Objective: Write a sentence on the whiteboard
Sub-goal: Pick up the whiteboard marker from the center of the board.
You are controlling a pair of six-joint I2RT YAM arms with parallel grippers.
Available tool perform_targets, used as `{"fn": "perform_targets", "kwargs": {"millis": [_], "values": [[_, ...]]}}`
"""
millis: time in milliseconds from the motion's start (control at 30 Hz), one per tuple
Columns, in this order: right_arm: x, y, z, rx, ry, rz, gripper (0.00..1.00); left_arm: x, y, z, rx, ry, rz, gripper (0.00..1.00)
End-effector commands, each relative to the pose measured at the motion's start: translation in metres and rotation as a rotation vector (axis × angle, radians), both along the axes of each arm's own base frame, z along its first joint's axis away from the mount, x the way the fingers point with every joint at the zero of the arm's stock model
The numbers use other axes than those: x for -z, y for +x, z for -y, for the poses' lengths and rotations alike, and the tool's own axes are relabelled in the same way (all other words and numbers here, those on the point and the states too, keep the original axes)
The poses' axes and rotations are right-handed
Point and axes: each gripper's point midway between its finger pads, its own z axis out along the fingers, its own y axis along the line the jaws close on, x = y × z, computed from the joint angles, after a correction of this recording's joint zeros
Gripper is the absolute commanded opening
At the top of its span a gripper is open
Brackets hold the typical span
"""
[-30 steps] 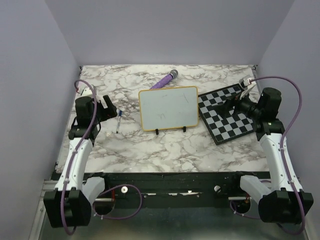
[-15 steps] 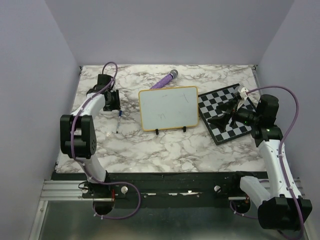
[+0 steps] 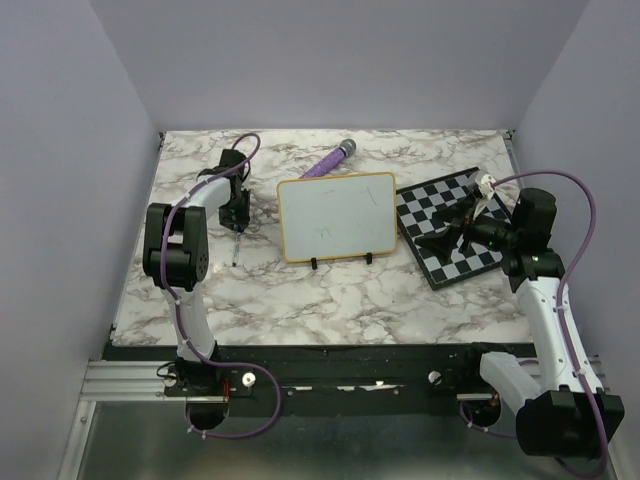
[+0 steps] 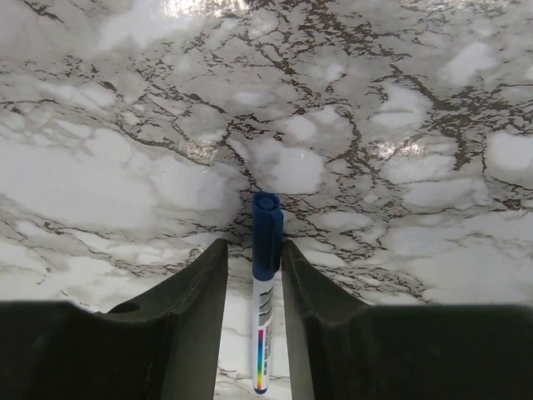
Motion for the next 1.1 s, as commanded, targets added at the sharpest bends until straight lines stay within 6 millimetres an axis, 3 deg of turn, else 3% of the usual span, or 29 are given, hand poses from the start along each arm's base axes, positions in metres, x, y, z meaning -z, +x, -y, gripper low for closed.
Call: {"fn": "perform_targets", "kwargs": {"millis": [0, 200, 300, 333, 367, 467, 500, 567, 600, 667, 700, 767, 800, 833, 867, 900, 967, 1000, 1033, 1067], "values": [[0.002, 0.0, -0.001, -0.013, 0.0, 0.001, 1.0, 0.01, -0.006, -0.006, 0.01, 0.042, -0.055, 0.38], [0.001, -0.001, -0.001, -0.015, -0.001, 0.0, 1.0, 0.022, -0.008, 0.0, 0.026, 0.012, -0.079, 0.28], [0.001, -0.002, -0.002, -0.019, -0.002, 0.002, 1.0, 0.027, -0.009, 0.001, 0.023, -0.016, -0.088, 0.17], [0.0, -0.003, -0.002, -0.02, -0.002, 0.005, 1.0, 0.028, -0.01, 0.0, 0.018, -0.023, -0.088, 0.06], [0.0, -0.003, -0.002, -0.022, -0.002, 0.002, 1.0, 0.027, -0.01, 0.001, 0.016, -0.034, -0.086, 0.0], [0.0, -0.006, -0.004, -0.039, 0.002, 0.002, 1.0, 0.011, -0.005, -0.002, -0.023, -0.075, -0.018, 0.0], [0.0, -0.008, -0.005, -0.055, 0.006, 0.004, 1.0, -0.005, 0.001, 0.0, -0.027, -0.106, 0.039, 0.0], [0.001, -0.011, -0.007, -0.078, 0.012, 0.001, 1.0, -0.016, -0.004, -0.005, -0.066, -0.15, 0.077, 0.0], [0.0, -0.012, -0.008, -0.088, 0.016, 0.0, 1.0, -0.041, 0.002, -0.005, -0.075, -0.174, 0.162, 0.0], [0.001, -0.018, -0.013, -0.133, 0.037, -0.014, 1.0, -0.048, -0.01, -0.009, -0.121, -0.242, 0.195, 0.0], [0.001, -0.02, -0.014, -0.15, 0.041, -0.01, 1.0, -0.074, -0.009, -0.009, -0.124, -0.262, 0.279, 0.0], [0.0, -0.026, -0.018, -0.192, 0.061, -0.014, 1.0, -0.078, -0.026, -0.005, -0.137, -0.303, 0.3, 0.0], [0.0, -0.028, -0.02, -0.212, 0.066, -0.012, 1.0, -0.101, -0.028, -0.002, -0.123, -0.326, 0.377, 0.0], [0.001, -0.033, -0.024, -0.246, 0.079, -0.017, 1.0, -0.098, -0.04, 0.004, -0.12, -0.358, 0.375, 0.0], [0.001, -0.035, -0.027, -0.265, 0.083, -0.014, 1.0, -0.107, -0.044, 0.009, -0.127, -0.398, 0.407, 0.0], [0.002, -0.038, -0.031, -0.285, 0.091, -0.024, 1.0, -0.139, -0.047, 0.023, -0.086, -0.483, 0.503, 0.0], [0.005, -0.045, -0.047, -0.354, 0.1, -0.017, 1.0, -0.151, -0.062, 0.041, -0.065, -0.595, 0.551, 0.0], [0.005, -0.049, -0.054, -0.37, 0.117, -0.058, 1.0, -0.189, -0.068, 0.068, 0.003, -0.743, 0.64, 0.0], [0.006, -0.055, -0.068, -0.416, 0.116, -0.069, 1.0, -0.189, -0.076, 0.077, 0.012, -0.797, 0.648, 0.0], [0.001, -0.055, -0.077, -0.44, 0.113, -0.031, 1.0, -0.201, -0.084, 0.094, 0.041, -0.858, 0.668, 0.0]]}}
